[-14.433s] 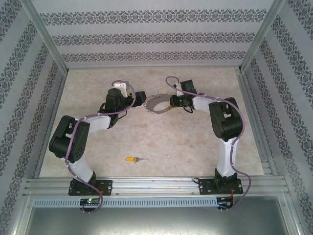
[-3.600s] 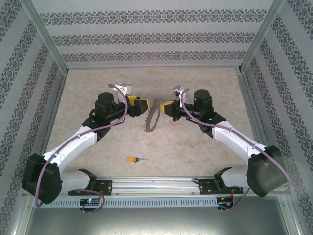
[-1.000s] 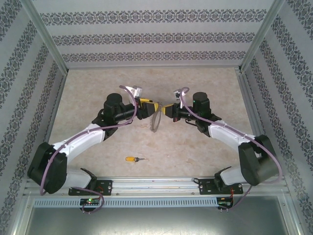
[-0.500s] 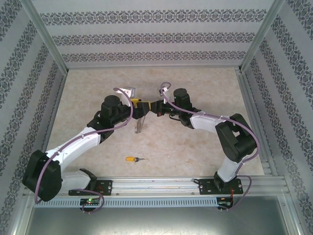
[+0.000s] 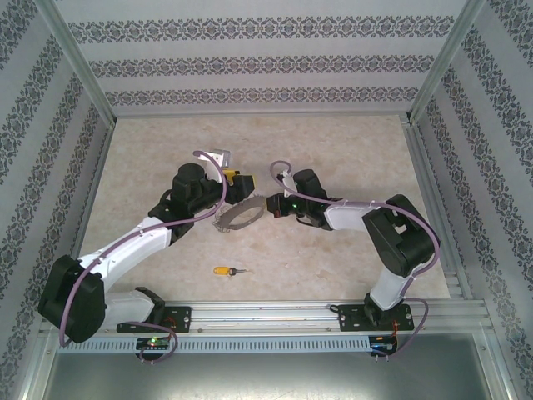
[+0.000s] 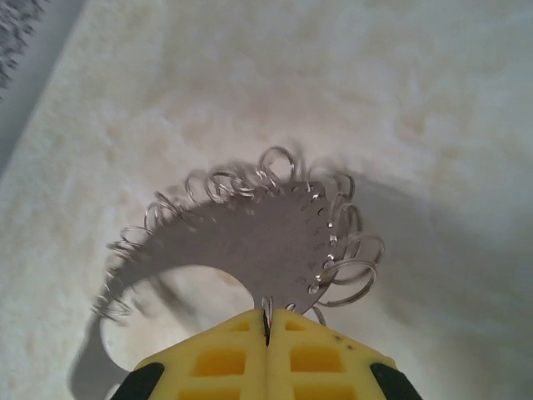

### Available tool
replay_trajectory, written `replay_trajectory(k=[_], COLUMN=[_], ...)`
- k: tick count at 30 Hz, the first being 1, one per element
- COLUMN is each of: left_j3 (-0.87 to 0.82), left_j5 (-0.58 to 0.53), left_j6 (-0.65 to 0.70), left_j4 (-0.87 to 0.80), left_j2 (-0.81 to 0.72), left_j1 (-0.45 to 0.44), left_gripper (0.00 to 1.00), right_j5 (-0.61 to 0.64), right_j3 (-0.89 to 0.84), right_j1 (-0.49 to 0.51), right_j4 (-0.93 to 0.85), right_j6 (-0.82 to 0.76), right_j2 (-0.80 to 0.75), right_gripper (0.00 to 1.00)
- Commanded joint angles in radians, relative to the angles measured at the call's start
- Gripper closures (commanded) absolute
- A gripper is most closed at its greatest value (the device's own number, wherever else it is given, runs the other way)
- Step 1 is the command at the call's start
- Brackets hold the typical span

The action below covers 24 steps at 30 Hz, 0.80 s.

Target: Put the keys on the keyring

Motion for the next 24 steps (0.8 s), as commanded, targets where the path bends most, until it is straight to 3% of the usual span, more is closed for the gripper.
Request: replay_trajectory(k=[1,14,24], left_j3=[0.012,0.012,0.009], left_j5=[0.026,0.034,0.044], left_j6=[0.004,0.003,0.003], left_j4=[0.029,0.026,0.033], left_j2=[0.009,0.000,0.000], left_j1=[0.008,0.008,0.007], left_gripper=[0.33,0.33,0.33], right_j5=[0.089,0.129,0.135], right_j3=[0.003,0.005,-0.010], right_j1=[0.023,0.056,0.058], right_j4=[-0.099,-0.161,-0.166], right_j6=[-0.040,-0.039,-0.034], right_j2=[-0.010,0.032,0.012], right_gripper=[1.00,1.00,0.89])
